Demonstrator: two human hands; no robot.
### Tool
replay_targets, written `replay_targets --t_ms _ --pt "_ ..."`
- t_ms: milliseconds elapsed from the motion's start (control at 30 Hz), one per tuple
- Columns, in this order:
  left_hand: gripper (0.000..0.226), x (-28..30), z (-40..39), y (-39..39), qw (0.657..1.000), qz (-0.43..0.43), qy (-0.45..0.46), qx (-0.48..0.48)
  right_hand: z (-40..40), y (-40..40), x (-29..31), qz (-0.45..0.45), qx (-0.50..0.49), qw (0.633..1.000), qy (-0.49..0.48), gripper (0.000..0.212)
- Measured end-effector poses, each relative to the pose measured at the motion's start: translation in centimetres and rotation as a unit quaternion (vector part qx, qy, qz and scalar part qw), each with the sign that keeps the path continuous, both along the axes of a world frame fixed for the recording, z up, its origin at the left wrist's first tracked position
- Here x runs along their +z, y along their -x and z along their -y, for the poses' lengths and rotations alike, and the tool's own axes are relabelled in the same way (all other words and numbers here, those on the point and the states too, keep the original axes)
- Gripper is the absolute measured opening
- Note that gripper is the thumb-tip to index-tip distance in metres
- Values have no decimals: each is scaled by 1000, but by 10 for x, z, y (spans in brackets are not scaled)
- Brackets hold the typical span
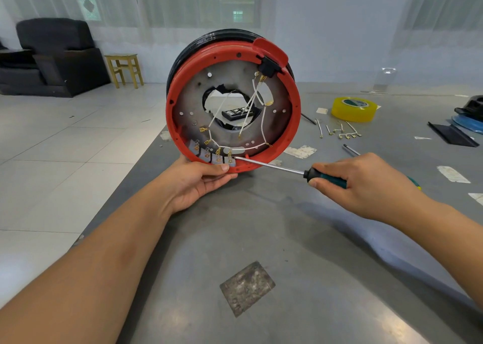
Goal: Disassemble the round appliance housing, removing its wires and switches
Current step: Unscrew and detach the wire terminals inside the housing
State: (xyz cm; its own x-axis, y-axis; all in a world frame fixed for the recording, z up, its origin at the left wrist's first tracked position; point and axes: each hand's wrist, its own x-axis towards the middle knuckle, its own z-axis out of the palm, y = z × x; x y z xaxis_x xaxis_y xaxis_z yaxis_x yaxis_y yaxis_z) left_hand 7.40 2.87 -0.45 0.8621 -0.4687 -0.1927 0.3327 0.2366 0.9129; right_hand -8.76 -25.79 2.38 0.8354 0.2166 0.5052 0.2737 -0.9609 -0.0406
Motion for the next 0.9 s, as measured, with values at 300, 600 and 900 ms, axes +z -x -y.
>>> replay_targets --t_ms 300,600,900 --pt "34 2 -1 -3 1000 -22 -20 -6 3 1 -13 23 14 1000 0 50" --pt "44 1 2 1 1000 -4 3 5 -3 1 -17 5 4 1000 -28 51" --pt "47 -1 -2 -1 1000 -9 27 12 -5 -2 -13 8 -5 999 -45 51"
